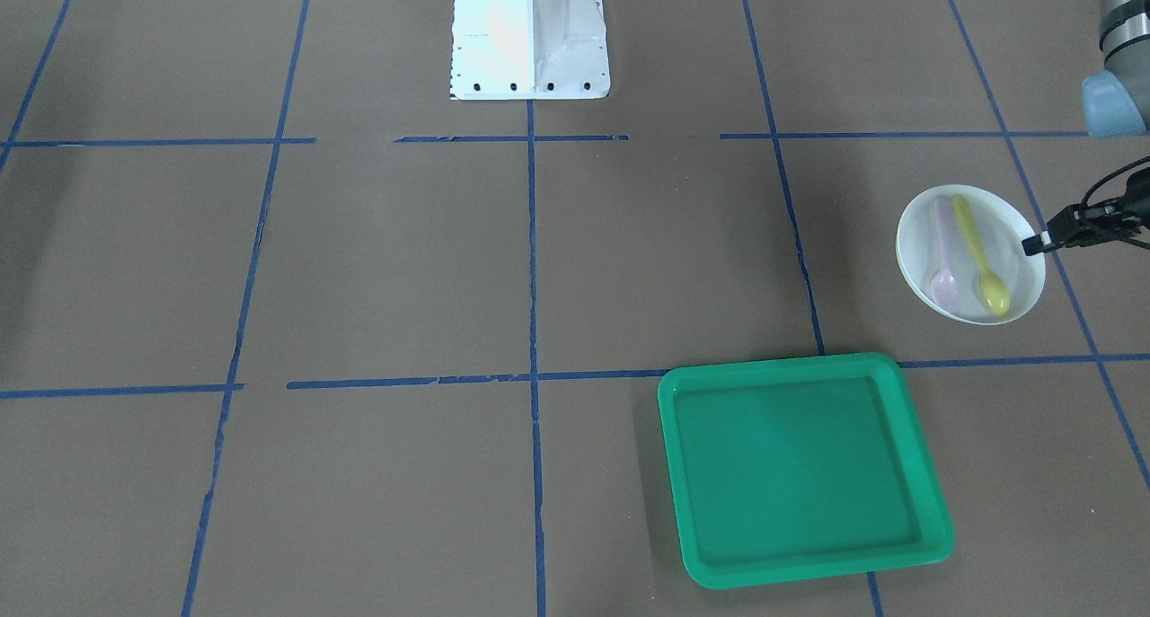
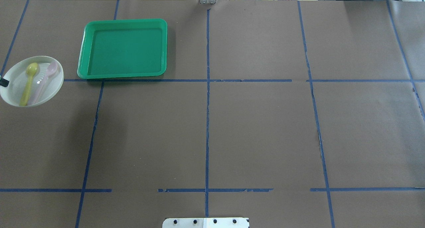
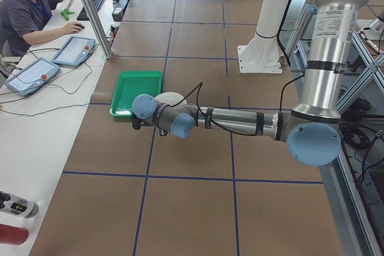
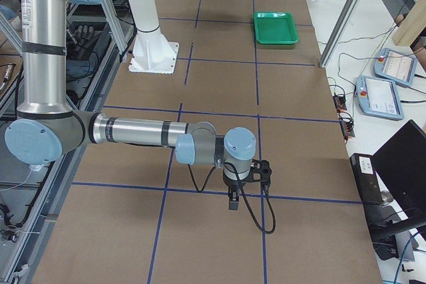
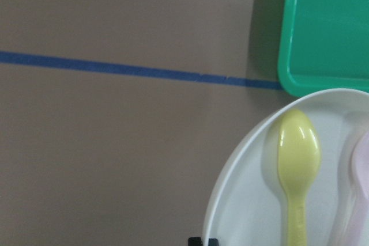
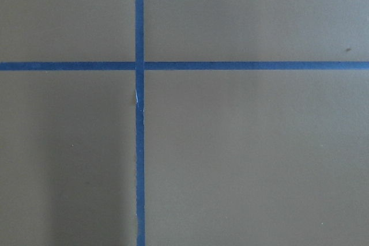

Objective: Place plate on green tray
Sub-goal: 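Lift the white plate with the left gripper and carry it toward the green tray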

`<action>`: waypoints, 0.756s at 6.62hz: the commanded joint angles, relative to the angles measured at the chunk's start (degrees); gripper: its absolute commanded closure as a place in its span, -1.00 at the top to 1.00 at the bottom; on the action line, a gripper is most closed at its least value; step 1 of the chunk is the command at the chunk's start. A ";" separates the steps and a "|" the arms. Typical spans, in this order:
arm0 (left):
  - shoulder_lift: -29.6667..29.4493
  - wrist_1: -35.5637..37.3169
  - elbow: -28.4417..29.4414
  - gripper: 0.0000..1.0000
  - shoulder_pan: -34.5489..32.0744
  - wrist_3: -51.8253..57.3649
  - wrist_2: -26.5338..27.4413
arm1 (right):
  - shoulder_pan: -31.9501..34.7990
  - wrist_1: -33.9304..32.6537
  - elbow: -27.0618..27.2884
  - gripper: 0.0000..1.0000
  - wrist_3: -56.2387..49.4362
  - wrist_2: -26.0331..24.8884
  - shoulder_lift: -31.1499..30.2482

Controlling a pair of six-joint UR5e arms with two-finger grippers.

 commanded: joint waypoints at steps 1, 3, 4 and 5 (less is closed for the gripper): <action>-10.44 1.23 7.38 -1.00 0.26 -4.74 0.21 | 0.00 0.00 -0.06 1.00 -0.09 0.00 0.01; -16.97 -6.80 17.14 -1.00 2.09 -8.77 1.87 | 0.00 0.00 -0.06 1.00 0.00 0.00 0.00; -17.78 -14.60 19.19 -1.00 4.71 -15.42 6.93 | 0.00 0.00 -0.06 1.00 -0.09 0.00 -0.08; -18.49 -22.25 21.30 -1.00 6.83 -22.80 12.37 | 0.00 0.00 0.03 1.00 0.00 0.00 0.00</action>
